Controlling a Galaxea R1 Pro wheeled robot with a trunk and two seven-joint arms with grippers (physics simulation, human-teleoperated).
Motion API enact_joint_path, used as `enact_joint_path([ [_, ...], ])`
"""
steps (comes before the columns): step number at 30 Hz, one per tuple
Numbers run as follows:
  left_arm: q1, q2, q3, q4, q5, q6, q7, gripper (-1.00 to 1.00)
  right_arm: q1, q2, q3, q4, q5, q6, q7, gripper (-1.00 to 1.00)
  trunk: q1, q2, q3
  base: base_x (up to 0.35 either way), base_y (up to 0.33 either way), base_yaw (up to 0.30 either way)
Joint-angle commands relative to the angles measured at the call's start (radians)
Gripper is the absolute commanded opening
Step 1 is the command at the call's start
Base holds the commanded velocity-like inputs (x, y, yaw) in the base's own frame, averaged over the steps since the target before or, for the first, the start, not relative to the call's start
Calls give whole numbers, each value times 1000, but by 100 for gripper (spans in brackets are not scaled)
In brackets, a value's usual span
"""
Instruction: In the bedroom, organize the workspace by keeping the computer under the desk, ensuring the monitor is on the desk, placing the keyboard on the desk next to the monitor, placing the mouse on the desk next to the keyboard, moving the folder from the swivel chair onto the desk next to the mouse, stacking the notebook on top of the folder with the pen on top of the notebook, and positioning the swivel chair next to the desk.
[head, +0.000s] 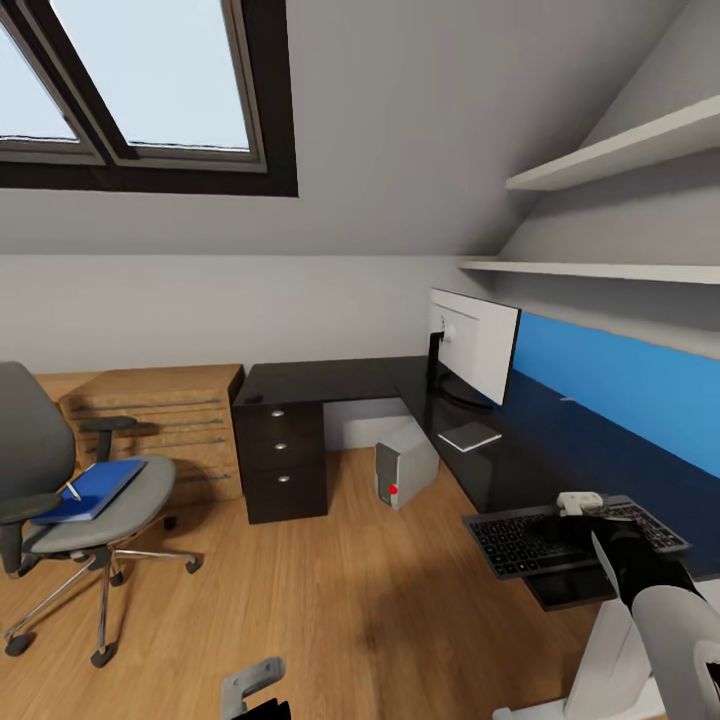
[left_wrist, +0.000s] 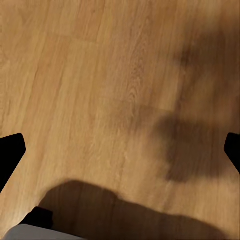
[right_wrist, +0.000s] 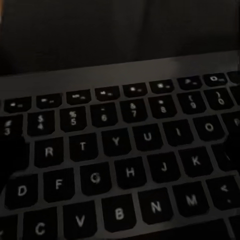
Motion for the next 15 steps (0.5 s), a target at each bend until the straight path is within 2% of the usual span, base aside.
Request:
enact_joint_path([
  [1,0,0,-1,-2,9,1,8,100,-1,1,-8,-4,11,3,9,100,-4,7,2,0,0,0],
  [6,0,0,-1,-1,10,1,8,100,-1,1,-8,-8,11,4,10,100,-23,42,18,0,0,0],
  [12,0,1,-2,2,5,0,8,100,-1,1,-9,-9,11,3,10,100,-23,42,18,0,-1,0],
  [14,0,1,-1,16,-13,-4,8,100,-1,1,-9,-9,11,3,10,100,-23,42,18,48,-67,0],
  [15,0,1,-1,31,-33,-13,8,100,-1,1,-9,-9,11,3,10,100,-23,42,18,126,-139,0],
])
